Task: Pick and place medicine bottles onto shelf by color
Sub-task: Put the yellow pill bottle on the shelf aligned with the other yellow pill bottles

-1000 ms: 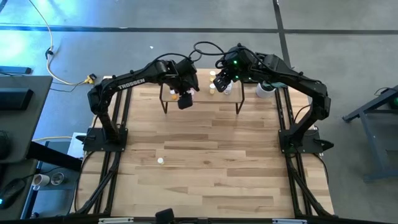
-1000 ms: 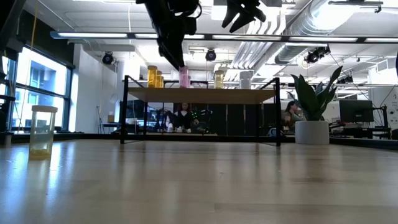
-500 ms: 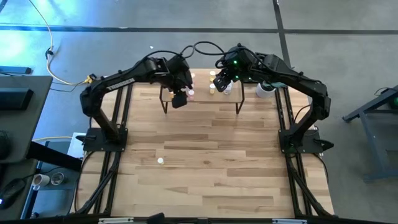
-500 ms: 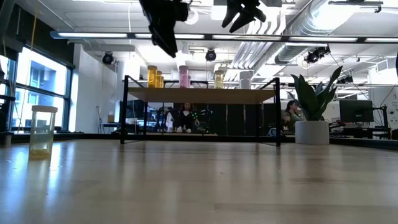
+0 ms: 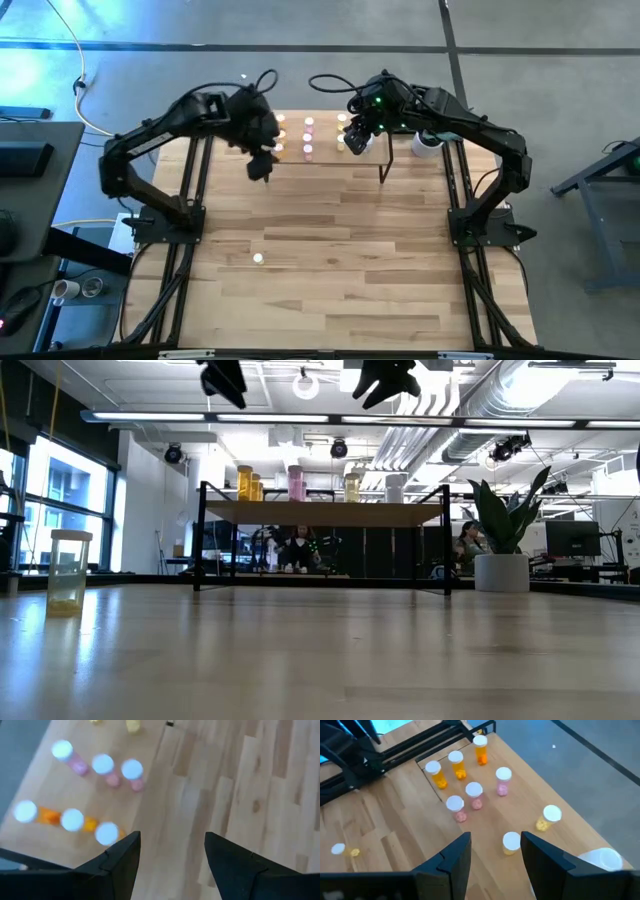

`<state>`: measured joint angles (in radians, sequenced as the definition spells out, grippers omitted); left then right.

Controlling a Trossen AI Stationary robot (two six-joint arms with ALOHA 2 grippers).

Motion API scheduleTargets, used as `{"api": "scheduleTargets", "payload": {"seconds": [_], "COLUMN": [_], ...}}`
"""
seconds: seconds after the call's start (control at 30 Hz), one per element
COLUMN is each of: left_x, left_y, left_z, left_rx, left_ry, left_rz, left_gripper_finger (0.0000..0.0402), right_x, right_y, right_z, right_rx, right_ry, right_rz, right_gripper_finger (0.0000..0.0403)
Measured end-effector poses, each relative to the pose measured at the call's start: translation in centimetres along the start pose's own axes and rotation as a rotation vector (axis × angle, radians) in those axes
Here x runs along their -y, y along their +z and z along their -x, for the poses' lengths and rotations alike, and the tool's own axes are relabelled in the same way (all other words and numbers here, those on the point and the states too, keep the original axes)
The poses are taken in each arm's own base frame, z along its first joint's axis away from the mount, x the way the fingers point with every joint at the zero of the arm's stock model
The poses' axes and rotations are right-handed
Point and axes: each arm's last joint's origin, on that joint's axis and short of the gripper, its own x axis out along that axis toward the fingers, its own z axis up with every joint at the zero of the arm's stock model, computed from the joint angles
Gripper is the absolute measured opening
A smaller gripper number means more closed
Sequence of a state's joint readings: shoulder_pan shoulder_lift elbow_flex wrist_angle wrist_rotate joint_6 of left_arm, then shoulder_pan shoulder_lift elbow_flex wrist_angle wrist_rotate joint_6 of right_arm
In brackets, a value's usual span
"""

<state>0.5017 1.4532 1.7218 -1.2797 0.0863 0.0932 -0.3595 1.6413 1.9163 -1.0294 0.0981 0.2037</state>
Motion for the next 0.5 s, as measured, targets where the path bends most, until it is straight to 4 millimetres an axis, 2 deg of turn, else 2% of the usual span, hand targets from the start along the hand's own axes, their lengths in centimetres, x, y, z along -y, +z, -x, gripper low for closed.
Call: {"api": "scheduleTargets", "payload": {"seconds": [0.17,0.33,0.5], "left_x": [1.5,2.6,4.0], "left_y": [-2.3,-4.5,-7.3], "left_z": [0.0,-1.6,-3.9], "left_rx": [0.053,0.088,0.039], "left_ry": [-0.025,-0.049,-0.085], "left_rz": [0.017,0.042,0.069], "left_gripper_finger": [0.0209,0.0209,0.0209], "right_x": [0.0,0.0,0.0], "right_y": [0.0,0.0,0.0], "right_z": [0.0,0.0,0.0], "right_rx": [-0.001,-0.001,-0.001], "right_ry": [0.003,0.004,0.004], "right_rz": [0.005,0.005,-0.002], "right_gripper_finger": [0.0163,0.0163,0.0163]}}
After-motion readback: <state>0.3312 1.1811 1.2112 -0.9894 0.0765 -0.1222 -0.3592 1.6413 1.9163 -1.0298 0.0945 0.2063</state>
